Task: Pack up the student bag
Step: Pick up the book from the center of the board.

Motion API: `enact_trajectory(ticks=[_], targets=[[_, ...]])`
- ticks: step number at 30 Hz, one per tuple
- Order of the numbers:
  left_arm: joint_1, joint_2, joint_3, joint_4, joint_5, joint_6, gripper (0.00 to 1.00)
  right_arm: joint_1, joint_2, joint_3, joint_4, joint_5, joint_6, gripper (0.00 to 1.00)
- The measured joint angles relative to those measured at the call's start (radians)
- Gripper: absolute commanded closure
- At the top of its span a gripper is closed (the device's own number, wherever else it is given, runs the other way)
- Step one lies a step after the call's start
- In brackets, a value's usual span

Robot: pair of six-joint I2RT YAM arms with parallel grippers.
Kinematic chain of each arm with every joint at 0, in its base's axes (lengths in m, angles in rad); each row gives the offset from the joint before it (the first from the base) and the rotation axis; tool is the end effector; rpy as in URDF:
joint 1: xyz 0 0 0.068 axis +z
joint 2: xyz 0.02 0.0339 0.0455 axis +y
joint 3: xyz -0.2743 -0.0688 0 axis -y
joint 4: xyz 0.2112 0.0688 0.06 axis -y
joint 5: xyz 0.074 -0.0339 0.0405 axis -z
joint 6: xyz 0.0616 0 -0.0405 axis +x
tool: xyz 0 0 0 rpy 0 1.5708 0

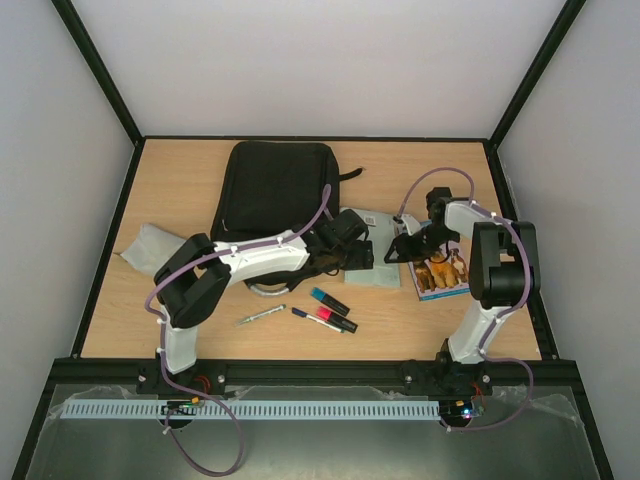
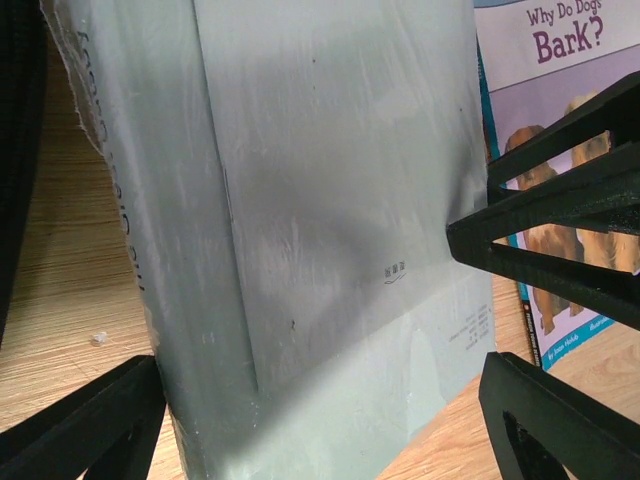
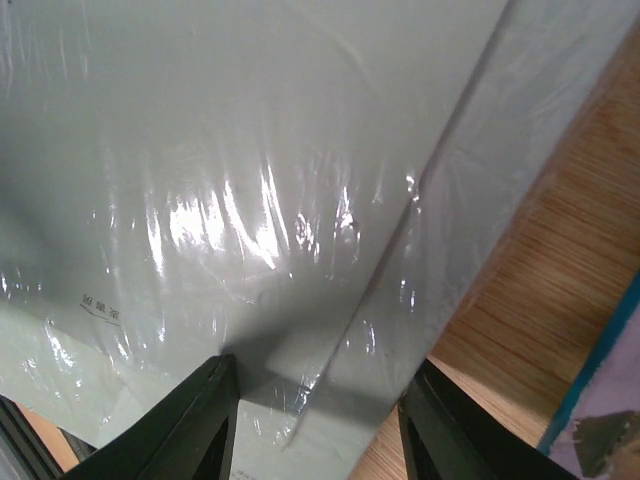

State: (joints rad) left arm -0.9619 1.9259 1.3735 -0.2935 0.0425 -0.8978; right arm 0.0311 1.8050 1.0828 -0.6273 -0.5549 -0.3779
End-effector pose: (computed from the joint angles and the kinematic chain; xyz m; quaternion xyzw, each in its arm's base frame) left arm 0.2361 -0.3432 0.2095 0.0375 0.9341 -0.2960 0.1960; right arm 0.3084 0.0421 0.1624 -0.2237 0.9298 0.2498 0.1516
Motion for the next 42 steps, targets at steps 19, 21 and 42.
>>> enact_trajectory(ticks=[19,21,42], targets=[[0.04,-0.146,-0.262,0.14,-0.049,-0.113,0.1,0.105,0.19,0.167,-0.026,-0.112,0.12,0.56],[0.044,-0.156,-0.306,0.198,-0.018,-0.129,0.1,0.105,0.191,0.167,-0.024,-0.114,0.129,0.56],[0.103,-0.263,-0.534,0.509,0.105,-0.273,0.66,0.103,0.198,0.146,0.002,-0.182,0.144,0.56]])
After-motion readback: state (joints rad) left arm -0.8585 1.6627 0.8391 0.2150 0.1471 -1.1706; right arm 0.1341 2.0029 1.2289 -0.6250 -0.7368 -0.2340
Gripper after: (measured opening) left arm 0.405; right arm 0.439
